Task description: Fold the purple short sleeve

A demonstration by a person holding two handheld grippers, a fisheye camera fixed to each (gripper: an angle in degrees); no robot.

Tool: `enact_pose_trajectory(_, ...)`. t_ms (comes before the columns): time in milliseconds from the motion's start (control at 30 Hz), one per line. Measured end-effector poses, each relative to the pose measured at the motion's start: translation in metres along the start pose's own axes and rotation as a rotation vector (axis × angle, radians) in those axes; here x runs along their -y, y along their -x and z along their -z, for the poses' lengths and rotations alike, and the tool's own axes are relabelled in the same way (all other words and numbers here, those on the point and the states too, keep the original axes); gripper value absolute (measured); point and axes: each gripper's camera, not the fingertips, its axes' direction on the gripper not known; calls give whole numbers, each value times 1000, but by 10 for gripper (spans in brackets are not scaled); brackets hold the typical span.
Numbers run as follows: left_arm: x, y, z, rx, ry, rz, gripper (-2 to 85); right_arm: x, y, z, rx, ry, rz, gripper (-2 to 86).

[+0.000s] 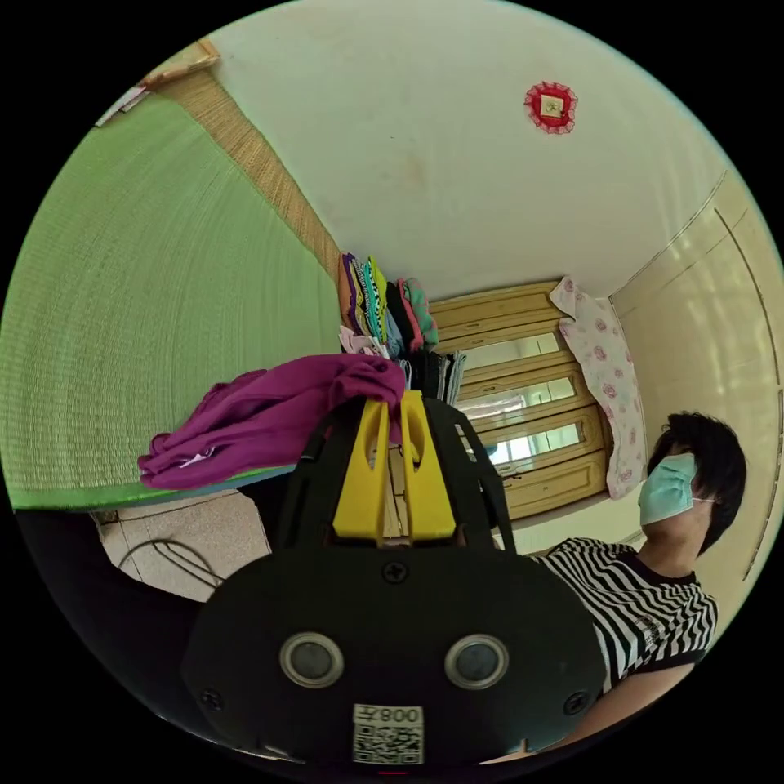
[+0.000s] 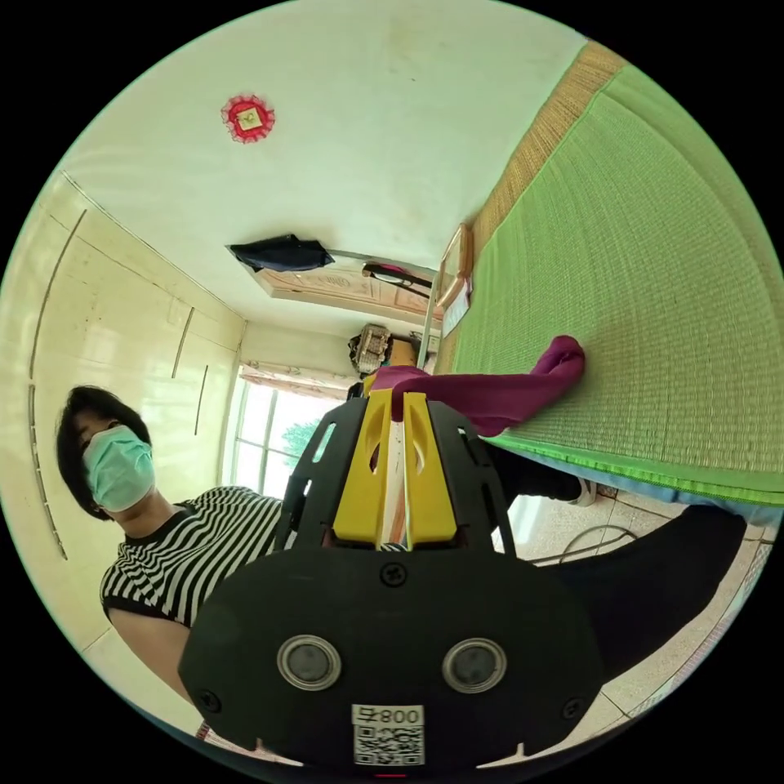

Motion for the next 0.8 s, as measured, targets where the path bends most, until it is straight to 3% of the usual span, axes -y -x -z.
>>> enact_pose_trajectory(367,114,78,-243,-12,134,-138,29,34,69,132,-117,-202,111,22)
enact_pose_trajectory(633,221,76,-462,-97,151,-345,29,113,196,282,-285,-384,284,22)
enact_pose_trajectory(800,222,89,-589,-131,244,-478,30,88,243,365,-430,-474,307,23)
